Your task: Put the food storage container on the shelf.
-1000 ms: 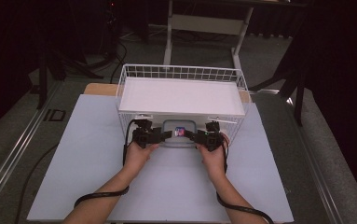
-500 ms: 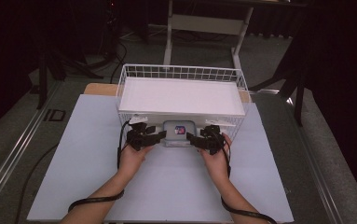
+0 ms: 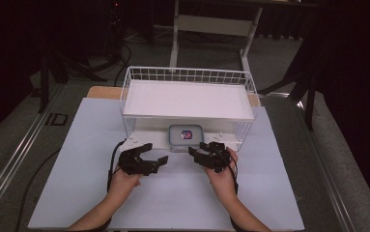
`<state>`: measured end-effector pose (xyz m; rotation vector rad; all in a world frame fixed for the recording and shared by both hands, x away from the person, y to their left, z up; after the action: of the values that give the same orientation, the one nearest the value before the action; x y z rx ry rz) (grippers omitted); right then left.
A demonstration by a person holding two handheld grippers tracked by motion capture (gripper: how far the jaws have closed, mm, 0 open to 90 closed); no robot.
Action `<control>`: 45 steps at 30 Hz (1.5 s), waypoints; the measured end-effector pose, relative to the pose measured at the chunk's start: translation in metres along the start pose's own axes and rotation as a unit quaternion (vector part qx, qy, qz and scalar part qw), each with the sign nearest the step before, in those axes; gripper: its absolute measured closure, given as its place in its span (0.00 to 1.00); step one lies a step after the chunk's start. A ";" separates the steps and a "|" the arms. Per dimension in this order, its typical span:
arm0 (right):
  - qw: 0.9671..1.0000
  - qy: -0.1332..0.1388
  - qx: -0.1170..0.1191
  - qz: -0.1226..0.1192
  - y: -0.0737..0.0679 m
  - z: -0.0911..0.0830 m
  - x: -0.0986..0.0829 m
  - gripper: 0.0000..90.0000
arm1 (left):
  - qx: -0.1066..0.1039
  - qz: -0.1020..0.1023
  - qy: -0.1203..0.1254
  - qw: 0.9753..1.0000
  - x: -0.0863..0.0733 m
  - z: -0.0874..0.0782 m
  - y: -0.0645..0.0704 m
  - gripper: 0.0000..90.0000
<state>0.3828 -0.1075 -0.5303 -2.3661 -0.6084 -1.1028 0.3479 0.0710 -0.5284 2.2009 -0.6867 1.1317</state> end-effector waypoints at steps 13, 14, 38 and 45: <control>0.998 -0.041 0.006 -0.042 -0.007 0.026 -0.021 1.00 | 0.017 0.000 0.005 1.000 -0.013 -0.001 -0.002 0.01; 0.998 -0.038 0.003 -0.044 -0.006 0.028 -0.020 1.00 | 0.025 0.010 0.006 1.000 -0.013 -0.001 -0.002 0.01; 0.998 -0.045 -0.012 -0.050 -0.004 0.060 0.006 1.00 | 0.032 0.031 0.016 0.999 -0.014 0.000 0.007 0.01; 0.998 -0.040 -0.018 -0.045 -0.004 0.070 0.012 1.00 | 0.032 0.033 0.020 0.999 -0.013 -0.002 0.008 0.01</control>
<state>0.4283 -0.0622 -0.5602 -2.4442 -0.7370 -1.0698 0.3350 0.0693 -0.5367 2.2165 -0.7215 1.2425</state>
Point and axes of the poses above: each handheld gripper's, and its own axes: z roughly forward along the jaws, x roughly out of its top, y roughly to its right, the point moved 8 cm from there along z, roughly forward along the jaws, and after that the axes turned 3 degrees about -y, right-handed, at the moved point
